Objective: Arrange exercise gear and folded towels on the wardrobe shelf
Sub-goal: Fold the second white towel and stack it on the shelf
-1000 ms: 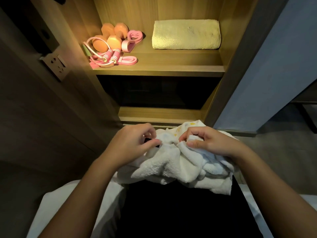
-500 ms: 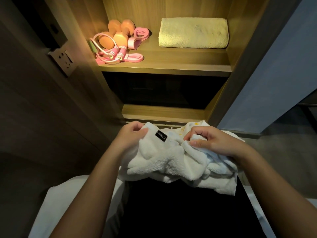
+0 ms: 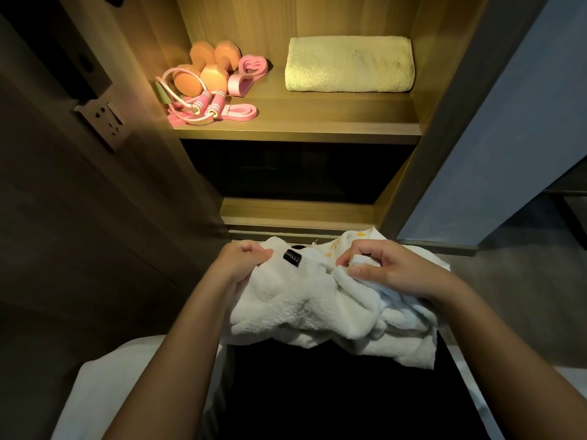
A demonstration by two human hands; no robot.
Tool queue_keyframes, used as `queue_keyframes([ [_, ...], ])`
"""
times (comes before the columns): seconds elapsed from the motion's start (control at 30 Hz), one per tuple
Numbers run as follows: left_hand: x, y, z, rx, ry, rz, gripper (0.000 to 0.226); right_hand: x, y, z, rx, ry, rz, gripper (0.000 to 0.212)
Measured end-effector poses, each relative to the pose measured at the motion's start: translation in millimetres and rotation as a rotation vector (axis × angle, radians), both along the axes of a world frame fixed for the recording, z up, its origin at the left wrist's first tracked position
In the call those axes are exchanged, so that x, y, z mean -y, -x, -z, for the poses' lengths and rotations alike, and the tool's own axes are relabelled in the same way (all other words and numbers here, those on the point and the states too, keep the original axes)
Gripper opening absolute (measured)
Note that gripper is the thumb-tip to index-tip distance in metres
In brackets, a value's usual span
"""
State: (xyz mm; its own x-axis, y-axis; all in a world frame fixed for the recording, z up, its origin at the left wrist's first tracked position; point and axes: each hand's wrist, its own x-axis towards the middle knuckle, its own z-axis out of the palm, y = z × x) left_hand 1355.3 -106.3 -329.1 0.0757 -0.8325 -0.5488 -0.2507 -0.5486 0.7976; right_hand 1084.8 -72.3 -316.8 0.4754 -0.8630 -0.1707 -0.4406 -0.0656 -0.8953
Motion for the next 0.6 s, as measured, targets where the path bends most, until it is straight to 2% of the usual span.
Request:
queue_keyframes([
  [0.07,-2,3,0,0.073,0.150,-0.048,0.023,-3,1,-3,0.035,0.022,0.058,0.010],
  [0.17,-3,9,-12,0.358,0.415,0.001,0.022,-8,4,-15,0.068,0.143,0.202,0.007],
  [0.3,-4,18,-36,0.463,0.702,0.092,0.016,-14,4,-48,0.125,0.300,0.331,0.010],
  [0.37,-5,27,-48,0.480,0.822,0.134,0.017,-19,2,-67,0.140,0.322,0.258,0.012],
  [0.47,-4,38,-61,0.513,0.885,0.132,0.015,-26,6,-92,0.203,0.199,0.069,0.022],
  [0.53,-4,43,-68,0.507,0.907,0.120,0.014,-27,8,-101,0.176,0.112,0.020,0.019],
  [0.6,-7,50,-75,0.465,0.936,0.143,0.013,-22,4,-100,0.125,0.092,0.064,0.010],
])
